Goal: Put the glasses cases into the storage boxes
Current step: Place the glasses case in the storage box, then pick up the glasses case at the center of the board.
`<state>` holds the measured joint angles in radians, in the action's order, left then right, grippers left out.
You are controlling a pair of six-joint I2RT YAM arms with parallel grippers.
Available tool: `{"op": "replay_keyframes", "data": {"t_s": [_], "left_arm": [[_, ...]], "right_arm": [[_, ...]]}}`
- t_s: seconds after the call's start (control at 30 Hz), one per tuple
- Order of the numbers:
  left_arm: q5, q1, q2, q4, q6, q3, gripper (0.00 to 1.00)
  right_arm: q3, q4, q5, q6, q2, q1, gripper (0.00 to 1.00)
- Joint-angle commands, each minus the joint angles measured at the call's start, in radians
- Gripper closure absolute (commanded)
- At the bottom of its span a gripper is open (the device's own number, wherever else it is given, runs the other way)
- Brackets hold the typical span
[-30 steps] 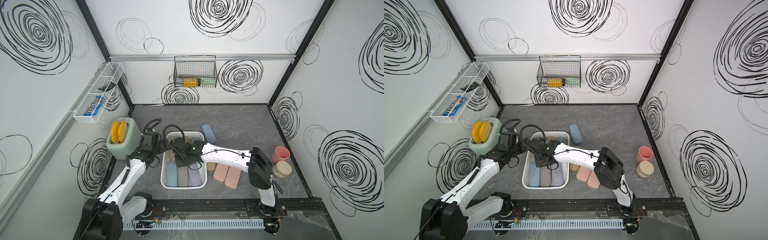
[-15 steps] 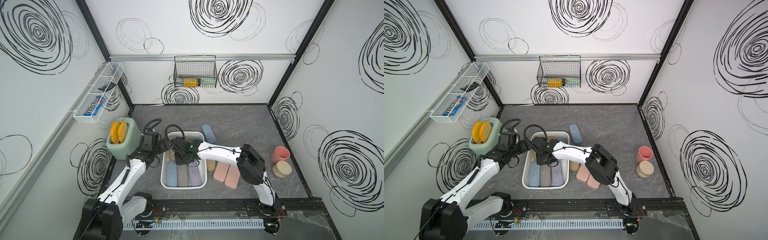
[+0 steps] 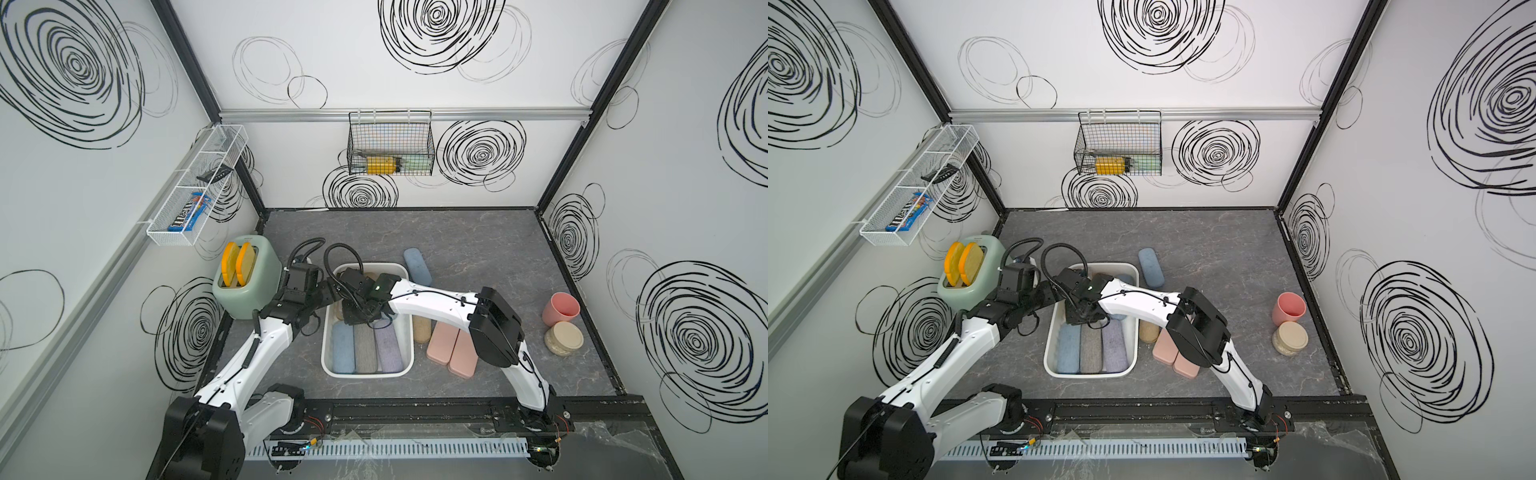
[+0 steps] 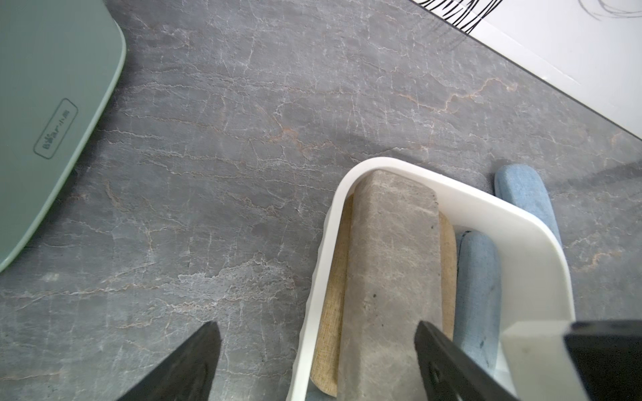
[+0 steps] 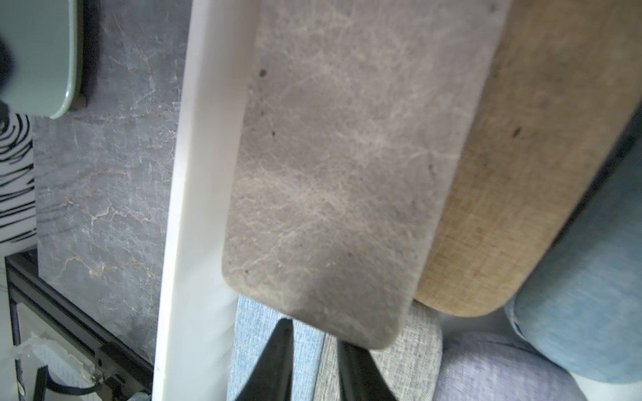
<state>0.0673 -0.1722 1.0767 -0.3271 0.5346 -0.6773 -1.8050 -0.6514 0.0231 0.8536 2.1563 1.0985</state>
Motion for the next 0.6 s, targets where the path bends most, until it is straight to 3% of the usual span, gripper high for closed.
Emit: {"op": "replay_keyframes", "data": {"t_s": [0.0,0.13,0.27,0.4,0.57], "left_arm": [[-0.007,0.005,-0.024,0.033,0.001,-0.023,0.08],[0.001,-0.001,-0.059,0.049,-0.001,-0.02,0.07],[0.048,-0.102,-0.088,-0.016,0.024,-0.101,0.08],[0.113,-0.321,-0.027,-0.046,0.073,-0.259,0.08],[0.167,-0.564,0.234,-0.06,0.104,-0.48,0.03]], "right_arm": [[0.05,-0.029,0.112,-0.005,-0.15,0.003,0.63],[0.175,-0.021,0.164,-0.012,-0.326,0.003,0.44],[0.266,-0.073,0.199,-0.007,-0.507,-0.025,0.28],[0.392,-0.11,0.233,-0.013,-0.704,-0.11,0.23],[0.511,-0.184,0.116,-0.035,-0.905,-0.316,0.19]]}}
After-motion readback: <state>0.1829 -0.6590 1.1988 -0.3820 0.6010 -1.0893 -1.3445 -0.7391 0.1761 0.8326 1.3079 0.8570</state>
